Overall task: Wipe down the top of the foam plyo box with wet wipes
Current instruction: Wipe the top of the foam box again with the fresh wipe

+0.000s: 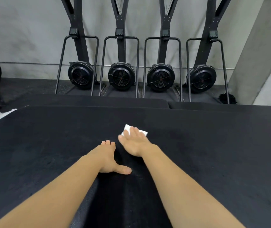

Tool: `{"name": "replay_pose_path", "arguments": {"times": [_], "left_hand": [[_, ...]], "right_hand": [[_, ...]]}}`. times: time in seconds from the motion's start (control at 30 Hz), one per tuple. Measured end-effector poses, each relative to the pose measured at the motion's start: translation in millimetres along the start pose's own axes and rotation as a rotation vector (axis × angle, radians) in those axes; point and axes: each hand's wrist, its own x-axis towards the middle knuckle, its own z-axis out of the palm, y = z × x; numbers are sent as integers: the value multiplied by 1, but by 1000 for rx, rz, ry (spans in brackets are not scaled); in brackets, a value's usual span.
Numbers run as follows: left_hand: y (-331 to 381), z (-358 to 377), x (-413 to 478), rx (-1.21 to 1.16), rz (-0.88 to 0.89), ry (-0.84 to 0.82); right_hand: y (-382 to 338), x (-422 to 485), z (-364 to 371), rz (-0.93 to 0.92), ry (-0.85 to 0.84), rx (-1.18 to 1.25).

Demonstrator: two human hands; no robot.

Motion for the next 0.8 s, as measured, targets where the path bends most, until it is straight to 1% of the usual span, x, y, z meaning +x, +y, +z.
{"name": "replay_pose_path", "arguments": {"times": [0.07,0.13,0.2,0.23,0.3,0.4,0.5,0.57,0.67,0.73,0.8], "left_hand": [[-1,1,0,-3,6,8],[-1,1,0,-10,9,6],[-2,1,0,-6,11,-10],[-1,1,0,-1,11,-17],[0,0,0,6,10,-24],[0,0,-2,24,2,-31],[0,1,0,58,3,-31],[-1,0,1,65,2,-33],[-2,1,2,74,6,-34],[-2,2,4,81,12,-27],[-2,2,4,84,17,-21]], "right_hand": [[-9,5,0,-22,-65,55],[-4,7,-1,-38,-89,46],[9,5,-5,-47,-68,-17],[19,3,-8,-44,-32,-47],[42,0,-16,4,49,-69],[82,-8,-30,148,110,-38],[115,-12,-40,267,113,-125],[127,-11,-43,302,99,-129],[123,-4,-43,345,110,-119],[107,4,-38,395,135,-92],[81,13,-31,382,153,-108]]}}
